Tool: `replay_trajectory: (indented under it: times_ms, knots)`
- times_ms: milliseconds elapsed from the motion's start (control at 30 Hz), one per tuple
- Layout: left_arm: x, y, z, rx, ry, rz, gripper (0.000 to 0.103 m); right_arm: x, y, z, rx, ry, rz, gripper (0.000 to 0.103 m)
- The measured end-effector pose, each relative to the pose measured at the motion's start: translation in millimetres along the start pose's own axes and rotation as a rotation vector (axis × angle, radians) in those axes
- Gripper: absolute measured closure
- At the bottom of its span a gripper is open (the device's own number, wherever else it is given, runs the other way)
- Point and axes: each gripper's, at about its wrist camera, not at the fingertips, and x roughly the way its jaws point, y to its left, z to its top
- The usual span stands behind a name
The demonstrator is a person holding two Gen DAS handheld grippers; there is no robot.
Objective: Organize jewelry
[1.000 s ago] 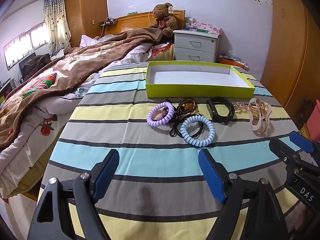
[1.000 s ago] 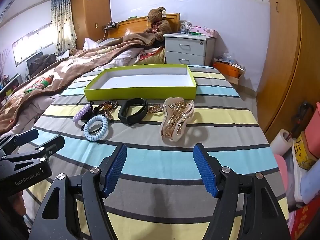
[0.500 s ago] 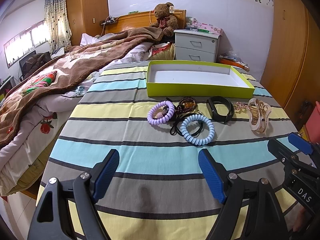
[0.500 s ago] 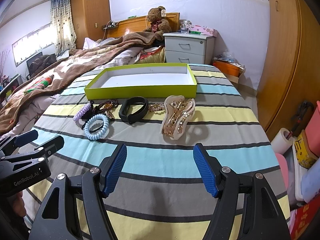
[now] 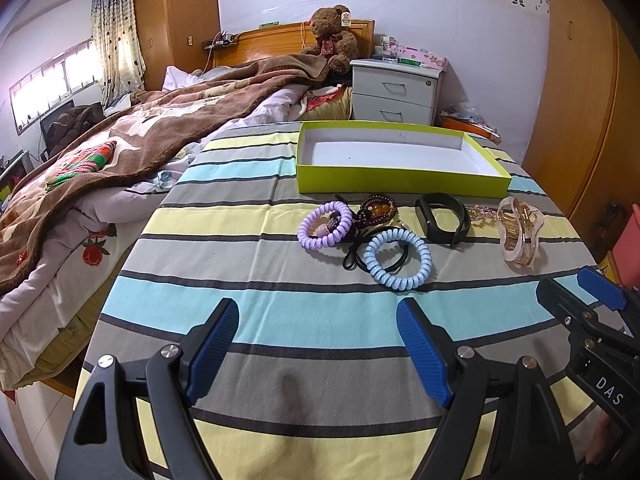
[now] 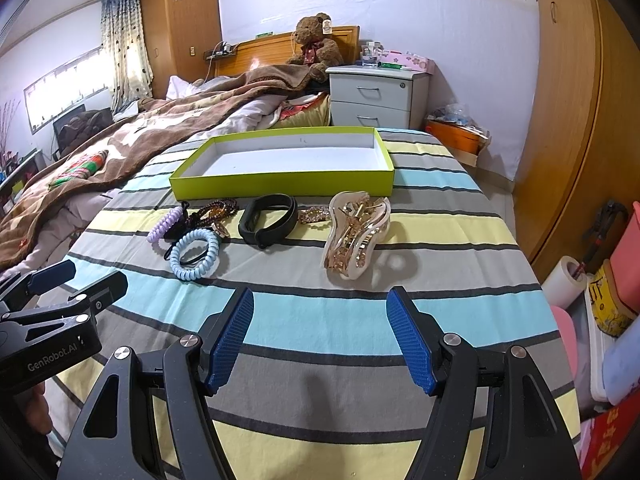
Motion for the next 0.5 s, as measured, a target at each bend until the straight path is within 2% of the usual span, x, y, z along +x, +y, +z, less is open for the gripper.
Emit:
replay_trajectory:
  times_ms: [500]
  knots:
    - [-0.3,-1.6,-0.1,0.004,0.001,0.004,0.02,-0.5,1.1,-0.5,-0.001,0.001,0.002,0.034]
